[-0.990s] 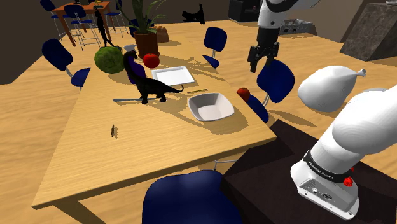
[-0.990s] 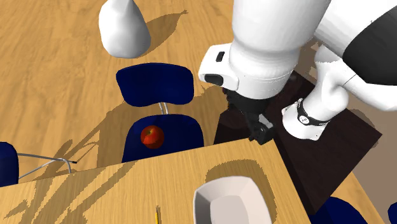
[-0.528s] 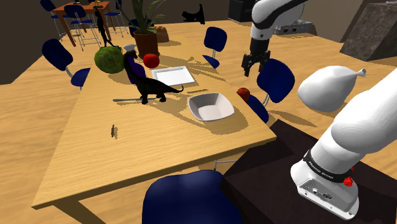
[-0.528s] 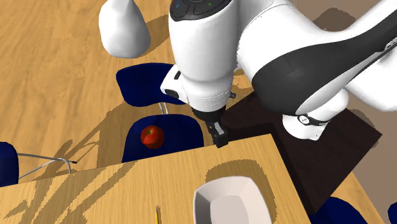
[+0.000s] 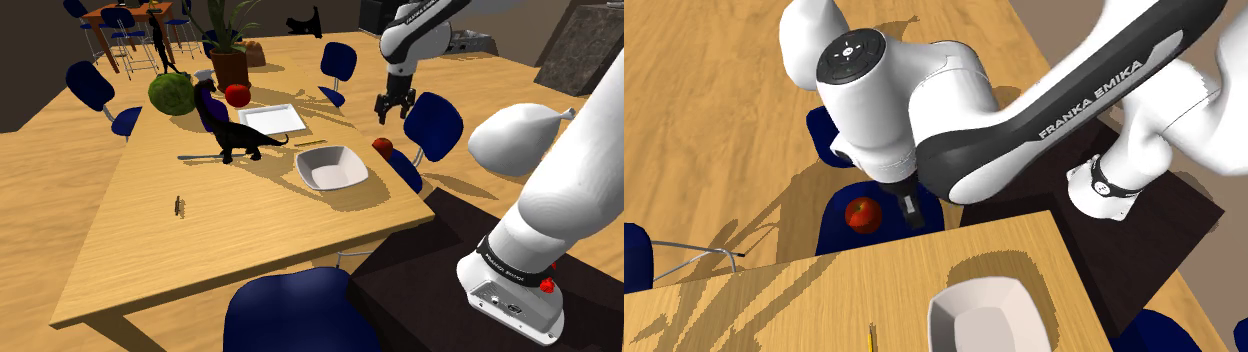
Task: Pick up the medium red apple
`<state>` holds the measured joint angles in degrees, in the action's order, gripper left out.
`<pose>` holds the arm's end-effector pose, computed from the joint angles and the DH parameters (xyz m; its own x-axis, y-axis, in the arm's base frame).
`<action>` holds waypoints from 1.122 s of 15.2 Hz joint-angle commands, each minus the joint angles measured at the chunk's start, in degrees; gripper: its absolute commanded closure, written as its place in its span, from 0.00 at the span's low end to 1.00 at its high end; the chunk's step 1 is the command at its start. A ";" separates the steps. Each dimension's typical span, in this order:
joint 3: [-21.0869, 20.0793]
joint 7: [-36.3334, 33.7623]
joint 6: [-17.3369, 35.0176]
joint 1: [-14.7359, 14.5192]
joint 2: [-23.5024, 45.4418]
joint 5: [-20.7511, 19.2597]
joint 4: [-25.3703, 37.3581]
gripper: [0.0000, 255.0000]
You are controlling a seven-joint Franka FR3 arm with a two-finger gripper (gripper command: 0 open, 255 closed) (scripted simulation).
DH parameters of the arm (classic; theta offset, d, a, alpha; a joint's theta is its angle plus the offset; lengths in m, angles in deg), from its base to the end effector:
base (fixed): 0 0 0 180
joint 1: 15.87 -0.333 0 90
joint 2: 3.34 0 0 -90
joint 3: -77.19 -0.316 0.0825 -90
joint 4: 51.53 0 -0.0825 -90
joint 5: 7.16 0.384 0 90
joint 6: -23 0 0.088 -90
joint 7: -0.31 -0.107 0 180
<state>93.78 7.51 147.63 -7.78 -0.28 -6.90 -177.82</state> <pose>0.4795 -0.2196 0.3518 0.9498 -0.3023 -0.0809 -0.3031 -0.9530 0.0016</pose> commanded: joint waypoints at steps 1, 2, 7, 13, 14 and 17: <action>0.45 0.90 1.60 0.64 4.04 1.17 2.37 0.00; 0.64 1.47 2.20 1.07 6.20 1.85 3.89 0.00; 0.93 4.01 4.12 3.86 16.97 5.26 12.48 0.00; 0.42 5.87 4.20 8.12 29.92 8.63 25.19 0.00; 0.30 6.04 3.97 8.89 32.11 9.08 27.61 0.00; -0.01 6.24 4.03 10.11 35.77 9.78 31.23 0.00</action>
<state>93.87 13.61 151.68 1.89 34.34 2.64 -147.80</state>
